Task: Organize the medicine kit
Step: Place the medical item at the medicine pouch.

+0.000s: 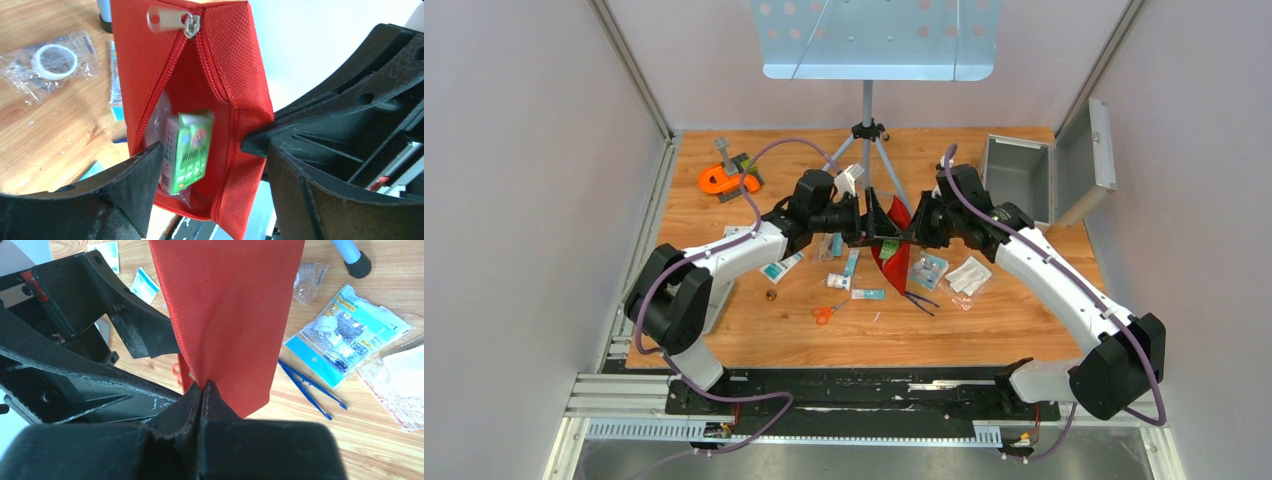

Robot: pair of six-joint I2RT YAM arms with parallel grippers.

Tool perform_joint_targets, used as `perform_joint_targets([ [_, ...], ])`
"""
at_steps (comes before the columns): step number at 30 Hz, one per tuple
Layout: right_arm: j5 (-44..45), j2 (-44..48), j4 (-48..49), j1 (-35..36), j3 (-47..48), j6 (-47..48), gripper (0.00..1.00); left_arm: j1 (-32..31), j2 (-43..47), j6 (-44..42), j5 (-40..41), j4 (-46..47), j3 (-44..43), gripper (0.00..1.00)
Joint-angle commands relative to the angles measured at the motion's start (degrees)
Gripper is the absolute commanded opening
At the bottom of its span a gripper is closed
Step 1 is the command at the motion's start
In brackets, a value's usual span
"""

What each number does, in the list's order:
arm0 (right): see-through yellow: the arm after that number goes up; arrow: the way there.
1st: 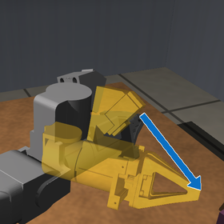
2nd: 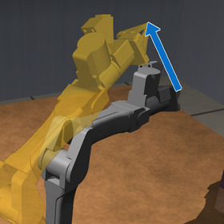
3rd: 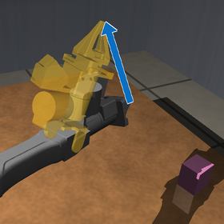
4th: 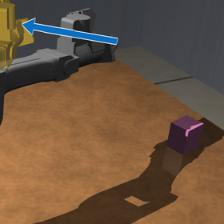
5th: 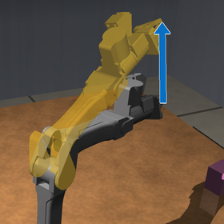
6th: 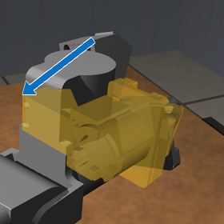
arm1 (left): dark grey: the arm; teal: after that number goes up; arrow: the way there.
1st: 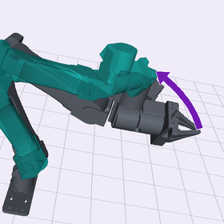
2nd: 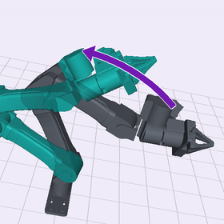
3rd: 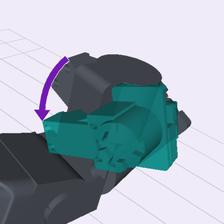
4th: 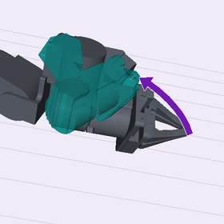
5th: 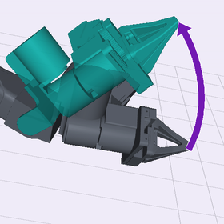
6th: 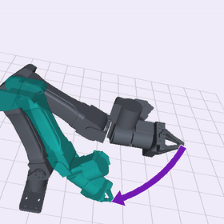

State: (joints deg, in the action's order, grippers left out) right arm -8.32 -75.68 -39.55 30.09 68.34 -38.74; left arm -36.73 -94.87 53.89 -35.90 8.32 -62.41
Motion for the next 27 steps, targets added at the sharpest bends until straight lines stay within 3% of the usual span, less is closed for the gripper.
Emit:
perform_joint_targets([
  [1,-1.29,2.29,4.39,0.79,1.26,-0.99,0.0,-1.47,2.53,-5.52,1.57,-6.68,-3.43,0.87],
  [8,-1.59,2.86,4.9,0.82,0.11,-1.33,0.0,-1.76,8.64,-8.6,3.27,-12.69,-5.72,0.89],
  [19,-10.38,1.95,12.16,-0.35,-5.9,-3.18,0.0,-1.77,16.09,-9.93,4.9,-18.34,-6.18,0.8],
  [23,-14.62,3.83,15.38,-1.25,-7.87,-4.12,0.0,-1.37,19.3,-12.18,8.42,-22.91,-6.75,0.79],
  [27,-12.05,4.96,15.42,-2.02,-9.94,-3.66,0.0,-0.75,22.08,-15.42,14.11,-28.36,-6.7,0.78],
])
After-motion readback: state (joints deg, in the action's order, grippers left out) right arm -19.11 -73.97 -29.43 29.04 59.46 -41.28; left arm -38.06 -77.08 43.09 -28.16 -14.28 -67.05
